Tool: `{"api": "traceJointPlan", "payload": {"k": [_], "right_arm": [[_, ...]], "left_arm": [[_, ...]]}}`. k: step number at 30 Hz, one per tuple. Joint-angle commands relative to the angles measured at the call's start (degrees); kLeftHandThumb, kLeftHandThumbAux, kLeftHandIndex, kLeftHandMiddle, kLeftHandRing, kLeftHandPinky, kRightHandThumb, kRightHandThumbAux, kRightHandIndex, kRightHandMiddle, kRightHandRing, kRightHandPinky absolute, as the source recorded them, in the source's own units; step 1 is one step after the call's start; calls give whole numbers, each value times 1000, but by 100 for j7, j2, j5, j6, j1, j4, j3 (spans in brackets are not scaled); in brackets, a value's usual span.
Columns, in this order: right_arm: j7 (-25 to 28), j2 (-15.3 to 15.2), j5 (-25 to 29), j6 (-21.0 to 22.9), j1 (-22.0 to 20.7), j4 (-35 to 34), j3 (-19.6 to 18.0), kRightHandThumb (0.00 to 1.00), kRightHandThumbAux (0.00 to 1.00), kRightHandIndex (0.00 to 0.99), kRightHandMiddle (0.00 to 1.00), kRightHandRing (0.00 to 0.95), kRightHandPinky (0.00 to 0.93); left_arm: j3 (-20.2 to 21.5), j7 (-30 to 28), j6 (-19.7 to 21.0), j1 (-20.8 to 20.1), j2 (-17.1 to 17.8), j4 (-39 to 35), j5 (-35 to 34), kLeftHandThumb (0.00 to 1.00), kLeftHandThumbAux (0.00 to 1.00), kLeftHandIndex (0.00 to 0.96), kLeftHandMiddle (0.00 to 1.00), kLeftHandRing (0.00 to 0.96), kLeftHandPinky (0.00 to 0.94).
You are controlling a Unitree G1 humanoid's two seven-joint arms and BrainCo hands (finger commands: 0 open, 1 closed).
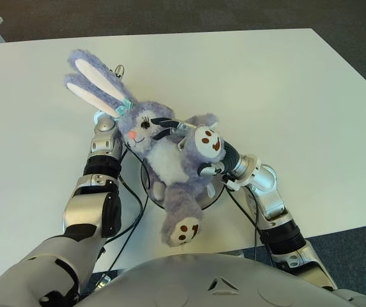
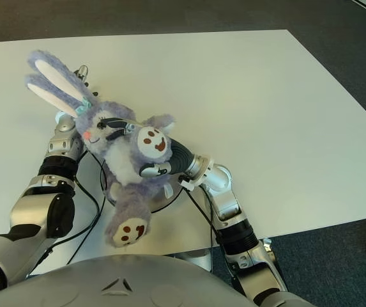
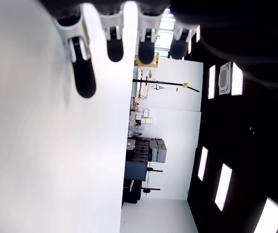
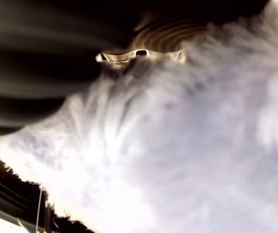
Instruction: Put the doll into the plate.
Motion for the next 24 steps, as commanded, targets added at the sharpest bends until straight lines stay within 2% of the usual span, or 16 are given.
{"api": "traceJointPlan", "payload": {"k": [1,11,24], "right_arm": [[-45,27,-57,169,110,135,-16,227,317,0,0,0,0],[19,275,222,135,34,462,-108,252,320,0,0,0,0],[-10,309,682,674,-185,-69,-398,272,300,0,0,0,0]], "left_arm": [[16,24,169,174,-45,113,-25,0,402,0,89,61,0],[16,25,138,154,-36,177,-22,0,403,0,90,65,0],[-39,5,31,180,-18,184,32,0,390,0,100,100,0]]}}
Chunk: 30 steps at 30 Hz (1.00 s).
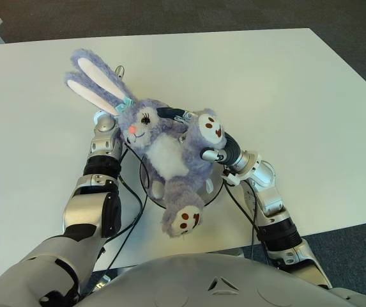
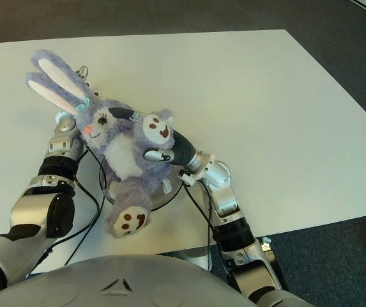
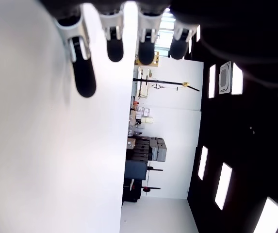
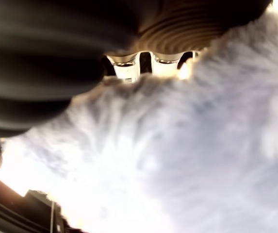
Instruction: Put the doll into the plate.
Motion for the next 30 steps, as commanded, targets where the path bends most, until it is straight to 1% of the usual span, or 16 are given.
{"api": "traceJointPlan", "payload": {"k": [1,3,8,15,21,25,27,30], "right_arm": [[-75,58,144,290,-85,-175,-124,272,301,0,0,0,0],[-119,92,115,304,-74,-218,-148,267,306,0,0,0,0],[-403,266,-213,-6,-32,-207,-240,239,331,0,0,0,0],[-529,338,-287,-147,-97,-150,-297,233,358,0,0,0,4],[-611,356,-339,-259,-234,-81,-407,215,365,0,0,0,18],[-634,344,-368,-331,-303,-66,-479,205,366,0,0,0,8],[-664,324,-427,-360,-320,-79,-515,181,367,0,0,0,0],[-714,275,-480,-289,-352,-141,-560,163,367,0,0,0,6]], "left_arm": [[-37,2,56,183,-24,140,47,0,390,0,100,102,0],[-42,-10,42,189,-22,136,45,0,390,0,100,104,0],[-50,-74,-19,221,-19,113,36,0,390,0,91,104,0],[-32,-143,-96,228,-15,150,-4,0,396,0,85,93,0],[-20,-145,-105,218,-22,171,-31,0,393,0,85,90,0],[-26,-135,-111,221,-27,166,-30,0,390,0,85,87,0],[-29,-113,-117,229,-31,155,-21,0,389,0,97,94,0],[-41,-65,-148,247,-39,134,10,0,397,0,112,105,0]]}}
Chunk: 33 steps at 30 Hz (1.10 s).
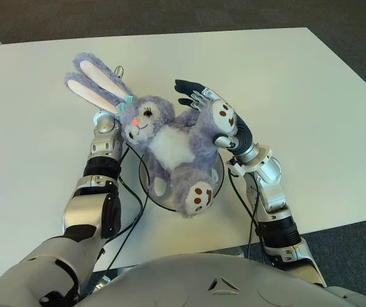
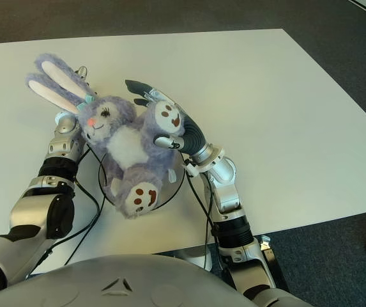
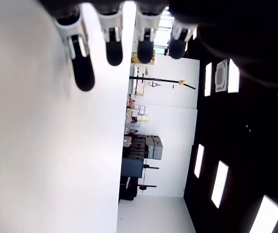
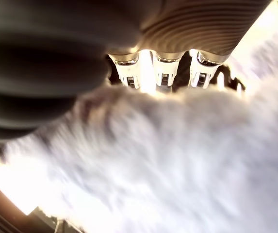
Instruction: Put the doll into the plate.
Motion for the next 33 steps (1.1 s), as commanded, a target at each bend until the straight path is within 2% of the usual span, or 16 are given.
{"api": "traceJointPlan", "payload": {"k": [1,8,11,21,28,33], "right_arm": [[-93,-39,-140,56,-183,-30,-95,161,368,0,0,0,7],[-161,-18,-118,139,-214,-59,-106,149,385,0,0,0,0],[-184,62,-68,-27,-246,21,-132,148,394,0,0,0,0],[-166,265,203,-72,-285,128,-200,170,435,31,28,0,17],[-147,243,179,-93,-331,177,-227,185,445,55,43,15,40],[-176,221,101,-99,-344,177,-246,181,455,59,46,17,18]], "left_arm": [[-28,4,19,210,-43,101,42,0,398,0,113,107,0],[-42,15,-47,227,-52,91,54,0,409,0,127,122,0],[-38,20,28,208,-58,94,34,0,404,0,123,120,0],[-61,103,181,193,-49,61,81,0,393,0,86,68,0],[-46,92,264,191,-64,19,72,0,393,0,71,62,0],[-52,106,321,199,-73,-29,83,0,390,0,62,55,0]]}}
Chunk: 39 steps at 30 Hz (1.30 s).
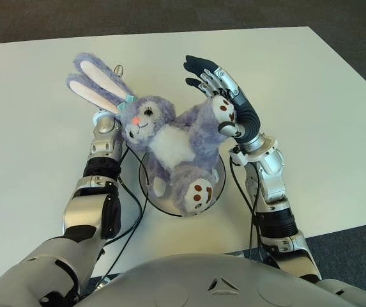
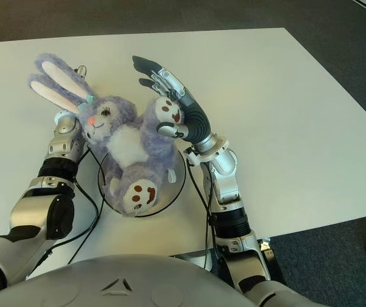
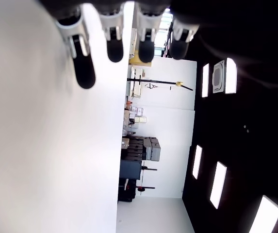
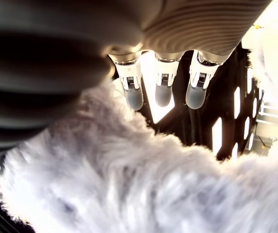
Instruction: Put the doll into the plate.
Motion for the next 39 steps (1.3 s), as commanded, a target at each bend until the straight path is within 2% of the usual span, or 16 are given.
{"api": "traceJointPlan", "payload": {"k": [1,9,16,20,30,39], "right_arm": [[-24,13,-63,-44,-41,77,-31,181,455,58,45,16,14],[-74,83,-79,-249,-30,164,-60,174,456,55,33,2,0],[-197,165,-88,-169,-118,208,-69,157,480,28,11,0,0],[-227,214,34,-19,-271,292,-106,131,496,10,6,0,0],[-357,289,151,374,-301,150,-169,71,548,9,0,0,0],[-456,386,14,120,-348,211,-294,21,537,4,0,0,0]], "left_arm": [[-38,82,248,172,-72,56,36,0,390,0,61,55,0],[-26,115,289,180,-91,8,39,0,391,0,78,71,0],[-20,114,345,183,-100,-31,28,0,395,0,78,58,0],[-6,99,353,179,-106,-35,6,0,397,0,80,49,0],[3,97,378,164,-107,-23,2,0,399,0,82,47,0],[-7,96,403,141,-98,0,16,0,396,0,76,37,0]]}}
